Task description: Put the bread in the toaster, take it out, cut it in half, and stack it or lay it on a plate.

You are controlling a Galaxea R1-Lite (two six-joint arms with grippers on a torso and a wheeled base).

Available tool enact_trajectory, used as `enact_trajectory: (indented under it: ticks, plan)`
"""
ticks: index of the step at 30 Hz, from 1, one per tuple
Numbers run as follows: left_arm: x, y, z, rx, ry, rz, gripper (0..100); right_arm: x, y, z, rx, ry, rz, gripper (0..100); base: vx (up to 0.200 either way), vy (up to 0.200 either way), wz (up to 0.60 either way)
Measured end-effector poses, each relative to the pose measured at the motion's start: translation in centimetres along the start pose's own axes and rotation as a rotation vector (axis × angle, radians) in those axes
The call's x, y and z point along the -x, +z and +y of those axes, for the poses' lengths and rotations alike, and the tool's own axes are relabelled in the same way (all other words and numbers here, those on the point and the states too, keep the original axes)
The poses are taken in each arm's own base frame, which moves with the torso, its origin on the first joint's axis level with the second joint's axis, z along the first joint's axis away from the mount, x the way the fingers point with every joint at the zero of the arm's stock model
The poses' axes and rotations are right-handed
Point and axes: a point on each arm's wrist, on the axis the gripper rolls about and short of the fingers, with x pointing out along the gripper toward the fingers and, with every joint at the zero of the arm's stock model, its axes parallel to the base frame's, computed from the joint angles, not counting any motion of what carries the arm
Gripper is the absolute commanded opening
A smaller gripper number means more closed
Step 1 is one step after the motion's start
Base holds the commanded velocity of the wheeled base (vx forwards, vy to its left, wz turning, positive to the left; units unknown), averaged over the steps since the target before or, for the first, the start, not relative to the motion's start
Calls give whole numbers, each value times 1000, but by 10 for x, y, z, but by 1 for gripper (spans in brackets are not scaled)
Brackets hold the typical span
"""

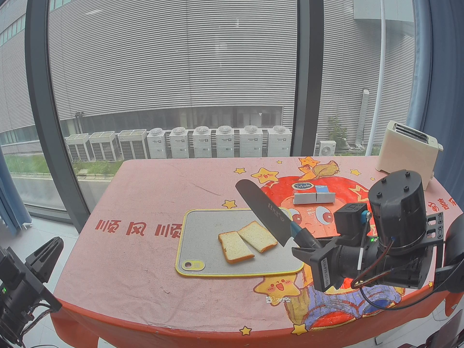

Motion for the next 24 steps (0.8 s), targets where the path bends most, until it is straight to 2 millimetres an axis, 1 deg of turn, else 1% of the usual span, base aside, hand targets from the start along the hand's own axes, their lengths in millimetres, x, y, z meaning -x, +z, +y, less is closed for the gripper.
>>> enact_trajectory:
  ticks: [6,8,17,24]
  plan:
    - [20,-4,-2,0,4,-11,0,-7,-7,3,15,5,39,0,0,0,0]
    - [27,-7,-3,1,4,-13,0,-14,-12,5,25,4,66,0,0,0,0]
    - [47,-16,-5,5,3,-22,0,-32,-25,10,49,-10,139,0,0,0,0]
    - [60,-24,-7,6,3,-20,0,-39,-28,8,50,-25,160,0,0,0,0]
